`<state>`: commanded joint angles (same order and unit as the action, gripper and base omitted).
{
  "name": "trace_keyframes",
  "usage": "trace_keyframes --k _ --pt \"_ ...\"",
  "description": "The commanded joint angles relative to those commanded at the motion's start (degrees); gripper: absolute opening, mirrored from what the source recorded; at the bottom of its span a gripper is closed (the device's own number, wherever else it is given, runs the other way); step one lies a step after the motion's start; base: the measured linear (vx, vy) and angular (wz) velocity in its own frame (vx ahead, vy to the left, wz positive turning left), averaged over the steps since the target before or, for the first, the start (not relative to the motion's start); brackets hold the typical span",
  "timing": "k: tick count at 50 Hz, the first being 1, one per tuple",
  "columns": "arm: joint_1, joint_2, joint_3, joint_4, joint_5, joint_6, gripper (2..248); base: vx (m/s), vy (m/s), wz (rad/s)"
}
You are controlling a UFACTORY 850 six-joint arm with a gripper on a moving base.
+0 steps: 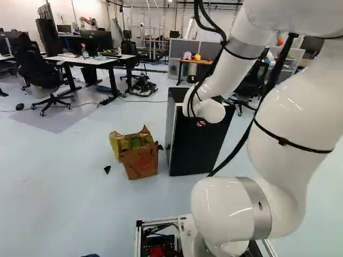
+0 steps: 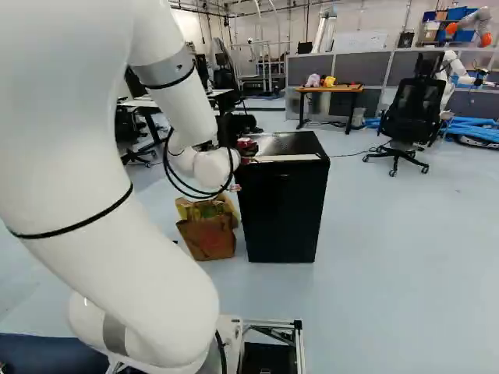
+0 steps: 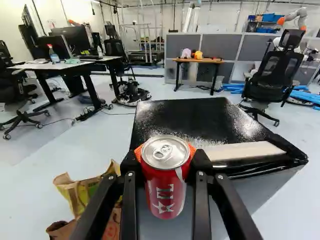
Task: Grab a drink from the fridge
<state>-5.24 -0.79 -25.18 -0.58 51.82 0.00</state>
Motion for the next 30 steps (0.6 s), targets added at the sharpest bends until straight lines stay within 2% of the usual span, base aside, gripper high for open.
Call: trace_keyframes --k 30 --pt "3.23 10.34 12.43 0.35 -1.12 0.00 99 0.000 0.000 0.000"
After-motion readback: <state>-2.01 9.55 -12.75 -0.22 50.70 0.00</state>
